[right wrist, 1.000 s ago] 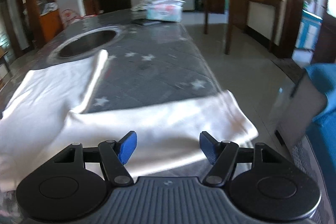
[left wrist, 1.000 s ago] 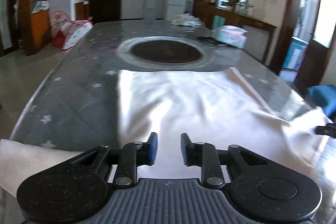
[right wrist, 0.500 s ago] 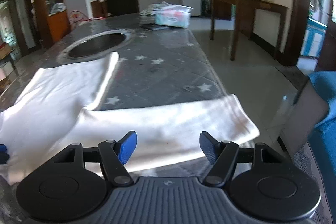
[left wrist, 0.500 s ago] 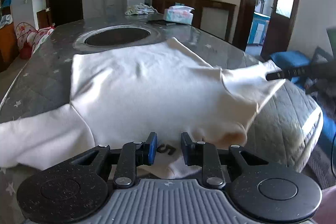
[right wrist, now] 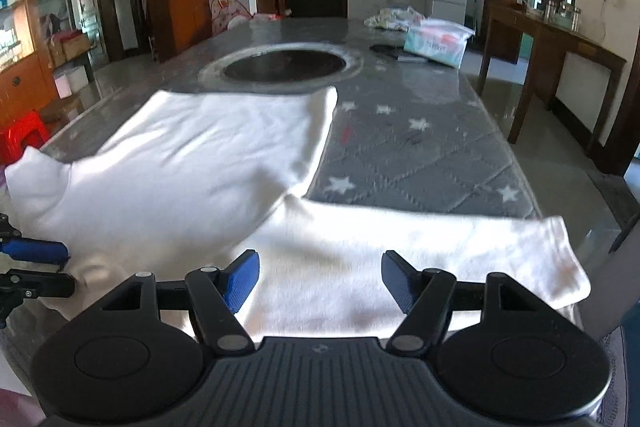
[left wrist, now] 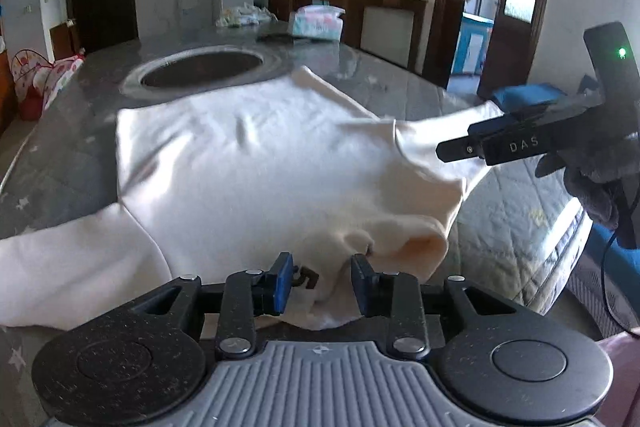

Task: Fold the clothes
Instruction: 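Grasp the sweatshirt side edge with the right gripper and lift it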

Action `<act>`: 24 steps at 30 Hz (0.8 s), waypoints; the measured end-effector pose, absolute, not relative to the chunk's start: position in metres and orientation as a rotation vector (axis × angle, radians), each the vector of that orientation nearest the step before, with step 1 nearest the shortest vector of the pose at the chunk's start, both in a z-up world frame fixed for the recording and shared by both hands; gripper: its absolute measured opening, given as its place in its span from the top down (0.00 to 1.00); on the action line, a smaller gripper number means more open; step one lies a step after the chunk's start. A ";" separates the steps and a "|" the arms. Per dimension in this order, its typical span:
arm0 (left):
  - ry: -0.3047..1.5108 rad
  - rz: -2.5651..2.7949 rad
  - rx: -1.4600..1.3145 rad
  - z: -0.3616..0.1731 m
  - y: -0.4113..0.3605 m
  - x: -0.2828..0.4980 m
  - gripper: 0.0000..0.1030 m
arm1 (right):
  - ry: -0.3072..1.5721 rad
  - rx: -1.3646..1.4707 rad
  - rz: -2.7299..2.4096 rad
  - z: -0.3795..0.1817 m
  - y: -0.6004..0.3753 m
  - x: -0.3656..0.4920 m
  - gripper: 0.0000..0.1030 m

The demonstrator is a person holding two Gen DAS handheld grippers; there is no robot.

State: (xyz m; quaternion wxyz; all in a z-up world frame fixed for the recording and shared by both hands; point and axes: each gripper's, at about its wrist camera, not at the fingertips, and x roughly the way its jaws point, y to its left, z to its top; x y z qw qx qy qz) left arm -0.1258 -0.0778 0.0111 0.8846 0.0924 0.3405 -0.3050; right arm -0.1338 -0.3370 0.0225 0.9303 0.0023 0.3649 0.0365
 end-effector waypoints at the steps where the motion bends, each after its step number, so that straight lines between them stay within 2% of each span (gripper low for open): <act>1: 0.706 -0.639 0.197 0.012 -0.078 -0.126 0.64 | 0.758 0.011 0.069 0.020 -0.339 -0.134 0.33; 8: 0.655 -0.670 0.168 0.028 -0.087 -0.119 0.58 | 0.744 0.069 -0.036 0.019 -0.370 -0.144 0.33; 17: 0.658 -0.703 0.192 0.025 -0.109 -0.114 0.55 | 0.713 0.173 -0.366 0.013 -0.450 -0.151 0.41; 21: 0.664 -0.702 0.197 0.023 -0.115 -0.111 0.53 | 0.718 0.233 -0.407 0.005 -0.477 -0.152 0.49; 24: 0.668 -0.712 0.205 0.021 -0.119 -0.111 0.50 | 0.713 0.278 -0.382 0.003 -0.486 -0.152 0.60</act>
